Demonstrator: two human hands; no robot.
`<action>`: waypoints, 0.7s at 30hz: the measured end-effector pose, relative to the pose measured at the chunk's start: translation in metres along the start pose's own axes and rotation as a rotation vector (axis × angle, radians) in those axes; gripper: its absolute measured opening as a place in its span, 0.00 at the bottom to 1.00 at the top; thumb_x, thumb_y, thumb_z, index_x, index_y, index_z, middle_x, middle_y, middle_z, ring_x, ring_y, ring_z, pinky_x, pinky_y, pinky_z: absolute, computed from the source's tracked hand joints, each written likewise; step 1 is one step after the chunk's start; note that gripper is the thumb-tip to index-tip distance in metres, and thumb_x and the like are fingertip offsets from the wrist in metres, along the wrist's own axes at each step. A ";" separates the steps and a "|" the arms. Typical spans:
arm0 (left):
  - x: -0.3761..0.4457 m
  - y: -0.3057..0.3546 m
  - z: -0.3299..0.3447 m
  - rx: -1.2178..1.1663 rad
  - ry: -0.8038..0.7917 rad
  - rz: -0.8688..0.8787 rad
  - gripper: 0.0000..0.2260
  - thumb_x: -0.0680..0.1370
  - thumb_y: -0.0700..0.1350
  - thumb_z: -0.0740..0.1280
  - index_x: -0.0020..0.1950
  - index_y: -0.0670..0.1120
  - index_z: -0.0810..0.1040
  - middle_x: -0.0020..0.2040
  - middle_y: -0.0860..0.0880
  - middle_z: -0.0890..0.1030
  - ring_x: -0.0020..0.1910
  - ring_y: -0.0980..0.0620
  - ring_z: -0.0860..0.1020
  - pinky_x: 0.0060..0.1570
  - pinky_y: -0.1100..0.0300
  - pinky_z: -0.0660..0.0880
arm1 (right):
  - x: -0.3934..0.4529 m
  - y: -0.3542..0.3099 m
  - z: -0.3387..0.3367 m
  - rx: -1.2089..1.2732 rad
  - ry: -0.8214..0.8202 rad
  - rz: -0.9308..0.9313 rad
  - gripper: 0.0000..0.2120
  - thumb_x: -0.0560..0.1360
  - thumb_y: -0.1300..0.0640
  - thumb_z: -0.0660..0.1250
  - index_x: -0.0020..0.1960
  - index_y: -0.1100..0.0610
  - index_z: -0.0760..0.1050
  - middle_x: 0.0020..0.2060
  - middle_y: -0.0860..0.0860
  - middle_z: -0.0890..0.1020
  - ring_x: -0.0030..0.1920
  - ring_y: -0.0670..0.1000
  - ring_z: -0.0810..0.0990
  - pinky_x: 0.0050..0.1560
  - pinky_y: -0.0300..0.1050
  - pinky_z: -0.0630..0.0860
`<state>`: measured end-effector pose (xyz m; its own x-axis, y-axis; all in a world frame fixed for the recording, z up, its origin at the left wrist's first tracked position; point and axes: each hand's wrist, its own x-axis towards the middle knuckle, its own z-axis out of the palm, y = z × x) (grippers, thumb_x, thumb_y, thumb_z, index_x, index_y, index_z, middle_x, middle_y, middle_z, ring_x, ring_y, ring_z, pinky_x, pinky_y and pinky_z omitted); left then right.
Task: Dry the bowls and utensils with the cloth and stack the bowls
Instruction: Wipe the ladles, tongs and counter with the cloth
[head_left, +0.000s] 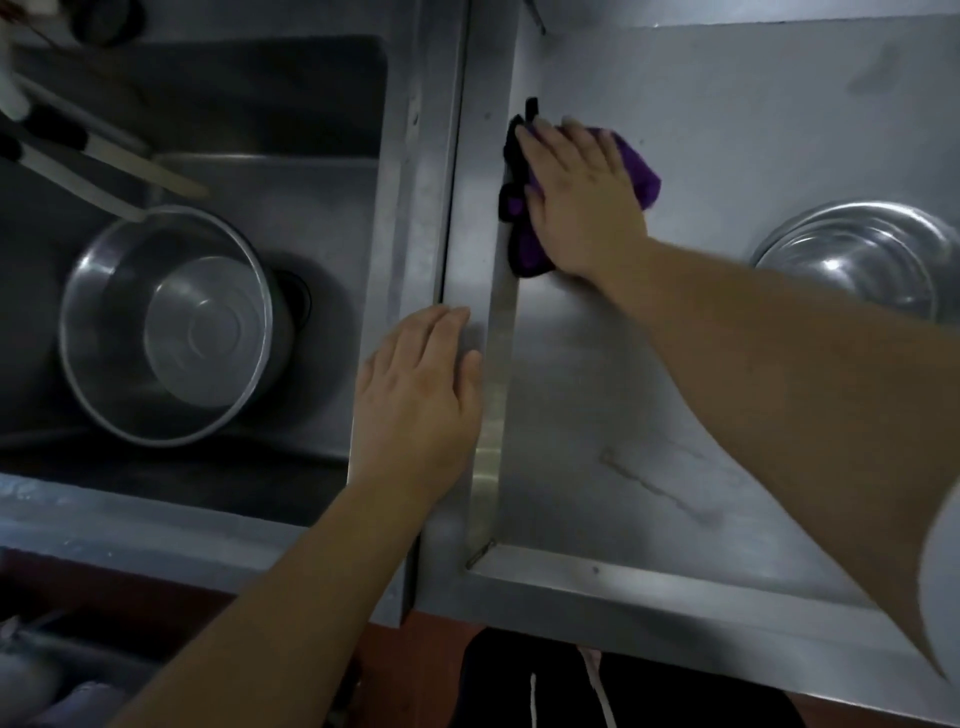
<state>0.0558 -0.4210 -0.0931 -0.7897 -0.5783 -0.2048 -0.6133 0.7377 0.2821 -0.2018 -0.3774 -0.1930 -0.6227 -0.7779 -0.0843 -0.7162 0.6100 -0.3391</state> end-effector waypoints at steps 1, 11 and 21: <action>0.003 0.002 0.000 0.002 0.004 0.000 0.21 0.85 0.55 0.56 0.77 0.52 0.70 0.75 0.51 0.73 0.75 0.50 0.69 0.72 0.50 0.63 | 0.004 0.001 -0.001 -0.012 0.003 0.002 0.28 0.86 0.50 0.52 0.85 0.52 0.57 0.83 0.52 0.63 0.83 0.59 0.59 0.83 0.60 0.50; 0.038 0.040 0.003 -0.030 0.002 0.051 0.20 0.85 0.53 0.56 0.75 0.49 0.72 0.74 0.49 0.74 0.74 0.46 0.70 0.73 0.44 0.67 | -0.302 -0.020 0.040 -0.031 -0.295 -0.613 0.21 0.82 0.46 0.61 0.75 0.42 0.75 0.77 0.42 0.73 0.80 0.52 0.67 0.82 0.56 0.50; 0.048 0.062 0.021 0.057 -0.063 0.066 0.22 0.86 0.54 0.56 0.78 0.50 0.71 0.76 0.49 0.73 0.76 0.47 0.69 0.74 0.45 0.65 | -0.172 0.085 -0.016 -0.020 -0.071 -0.381 0.23 0.81 0.49 0.67 0.75 0.50 0.77 0.73 0.50 0.78 0.74 0.59 0.75 0.76 0.64 0.66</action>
<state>-0.0206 -0.3952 -0.1052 -0.8262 -0.5063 -0.2470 -0.5586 0.7927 0.2439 -0.1608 -0.1895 -0.1928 -0.2878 -0.9574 -0.0212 -0.8983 0.2776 -0.3405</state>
